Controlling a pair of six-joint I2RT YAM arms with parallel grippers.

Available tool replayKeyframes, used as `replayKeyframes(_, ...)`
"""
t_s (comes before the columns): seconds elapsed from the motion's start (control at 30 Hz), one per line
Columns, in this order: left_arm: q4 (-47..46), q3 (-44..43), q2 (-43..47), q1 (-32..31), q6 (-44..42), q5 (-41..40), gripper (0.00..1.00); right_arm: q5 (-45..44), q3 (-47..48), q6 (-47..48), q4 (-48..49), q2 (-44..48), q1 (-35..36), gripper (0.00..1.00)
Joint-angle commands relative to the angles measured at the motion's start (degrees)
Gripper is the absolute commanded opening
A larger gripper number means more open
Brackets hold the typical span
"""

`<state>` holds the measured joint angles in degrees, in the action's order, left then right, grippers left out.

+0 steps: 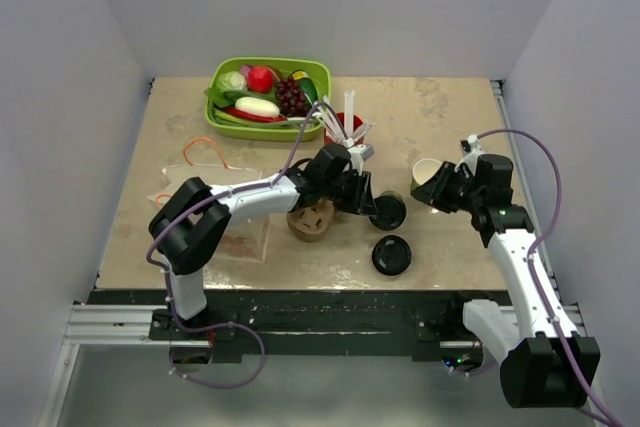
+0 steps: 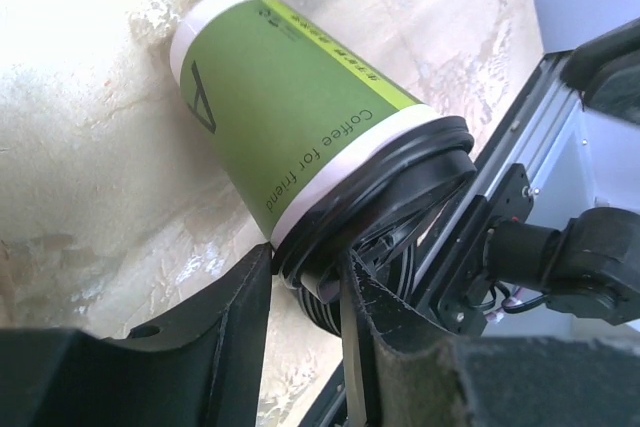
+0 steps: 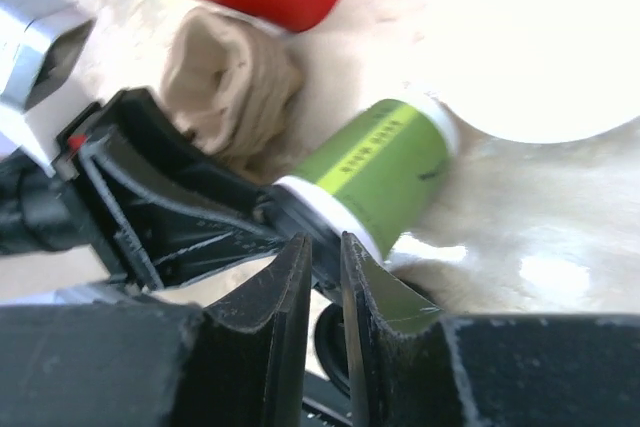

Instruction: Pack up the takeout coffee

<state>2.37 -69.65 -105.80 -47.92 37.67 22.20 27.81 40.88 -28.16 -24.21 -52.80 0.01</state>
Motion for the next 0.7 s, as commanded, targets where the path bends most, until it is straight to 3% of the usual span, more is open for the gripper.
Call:
replayKeyframes(0.0,1.8,-2.0,-1.3,0.0,-2.3,-1.3,0.31,-6.2,1.9,1.4,-3.8,-0.8,0.2,0.23)
replayKeyframes(0.2,1.8,-4.4,-1.8,0.1,-1.2,-1.2,0.32,2.8,0.8,2.8,0.0,-0.6,0.1,0.24)
replayKeyframes(0.23,1.8,-5.0,-2.0,0.1,-0.8,-1.2,0.33,3.2,0.6,3.9,0.3,-0.6,0.1,0.31)
replayKeyframes(0.37,1.5,-6.3,-1.8,0.2,0.3,-1.0,0.35,2.9,-0.1,4.4,1.2,0.1,0.1,0.42)
replayKeyframes(0.53,3.3,-10.4,-3.6,1.3,0.7,-0.4,0.36,3.0,0.1,4.8,2.5,-1.4,0.2,0.47)
replayKeyframes(0.57,3.6,-11.0,-3.9,1.5,0.8,-0.3,0.38,2.4,0.3,4.7,2.7,-1.6,0.1,0.47)
replayKeyframes(0.6,4.3,-11.7,-4.5,1.6,0.7,-0.1,0.46,2.1,0.5,4.4,3.1,-1.7,0.2,0.47)
replayKeyframes(0.67,4.8,-13.4,-5.1,1.6,0.1,-0.1,0.49,0.1,1.7,3.0,3.0,-2.0,0.2,0.48)
